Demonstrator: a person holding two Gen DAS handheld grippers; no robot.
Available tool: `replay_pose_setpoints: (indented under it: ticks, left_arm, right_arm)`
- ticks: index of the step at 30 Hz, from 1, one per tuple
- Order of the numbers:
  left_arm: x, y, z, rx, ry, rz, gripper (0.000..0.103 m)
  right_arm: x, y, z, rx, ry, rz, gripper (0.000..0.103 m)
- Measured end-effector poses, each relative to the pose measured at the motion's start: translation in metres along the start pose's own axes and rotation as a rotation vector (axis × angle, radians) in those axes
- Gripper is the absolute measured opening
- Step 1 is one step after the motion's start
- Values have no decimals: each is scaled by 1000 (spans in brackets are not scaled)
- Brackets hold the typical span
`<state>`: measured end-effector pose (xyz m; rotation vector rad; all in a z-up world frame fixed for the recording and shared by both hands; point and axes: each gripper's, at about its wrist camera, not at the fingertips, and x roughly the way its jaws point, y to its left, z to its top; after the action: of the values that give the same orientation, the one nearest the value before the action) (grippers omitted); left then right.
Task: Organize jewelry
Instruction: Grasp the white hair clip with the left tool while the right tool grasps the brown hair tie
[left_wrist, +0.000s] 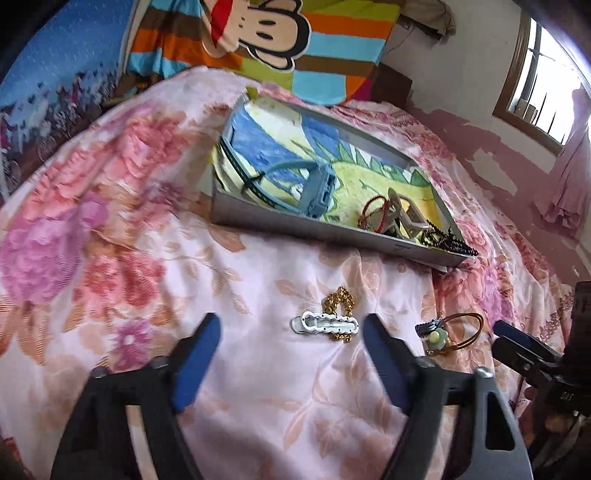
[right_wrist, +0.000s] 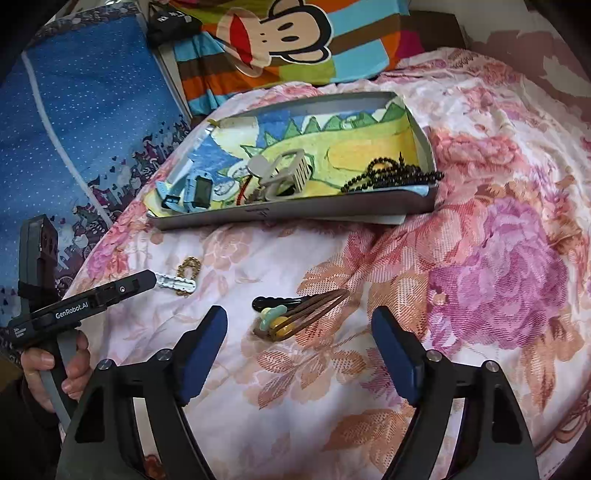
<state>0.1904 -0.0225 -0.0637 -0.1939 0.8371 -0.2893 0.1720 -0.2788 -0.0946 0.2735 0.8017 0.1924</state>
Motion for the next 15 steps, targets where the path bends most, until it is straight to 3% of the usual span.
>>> replay_pose_setpoints:
  ticks: [1,5,15]
  left_arm:
    - [3,1,0,-5,13,-11,63]
    - [12,3,1,-25,46,-48,56]
    - [22,1,3,-29,75,-68,29]
  right_arm:
    - [2,1,0,9,2,2,70]
    - [5,0,0,21,8,4,51]
    - [5,1,-2,16,-3,12,22]
